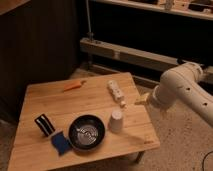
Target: Place the ceramic cup over the eraser
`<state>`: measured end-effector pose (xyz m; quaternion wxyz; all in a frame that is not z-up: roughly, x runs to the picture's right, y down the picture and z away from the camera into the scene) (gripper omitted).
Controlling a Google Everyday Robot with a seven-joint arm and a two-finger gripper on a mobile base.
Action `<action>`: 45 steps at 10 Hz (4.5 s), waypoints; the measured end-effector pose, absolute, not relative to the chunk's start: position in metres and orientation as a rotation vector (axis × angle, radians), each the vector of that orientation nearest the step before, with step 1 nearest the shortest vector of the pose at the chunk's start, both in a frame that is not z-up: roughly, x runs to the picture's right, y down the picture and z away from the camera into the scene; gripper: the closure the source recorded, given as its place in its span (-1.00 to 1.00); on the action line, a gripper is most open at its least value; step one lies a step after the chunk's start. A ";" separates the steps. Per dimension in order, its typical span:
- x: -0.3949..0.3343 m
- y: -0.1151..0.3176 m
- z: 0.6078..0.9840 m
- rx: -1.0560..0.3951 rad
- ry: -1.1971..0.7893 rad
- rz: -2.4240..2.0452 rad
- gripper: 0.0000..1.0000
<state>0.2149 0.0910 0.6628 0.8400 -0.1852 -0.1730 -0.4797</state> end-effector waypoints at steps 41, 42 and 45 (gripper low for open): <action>0.065 0.155 0.749 -0.472 -0.594 -1.240 -0.60; 0.063 0.155 0.751 -0.466 -0.592 -1.244 -0.60; 0.051 0.151 0.757 -0.449 -0.573 -1.265 -0.60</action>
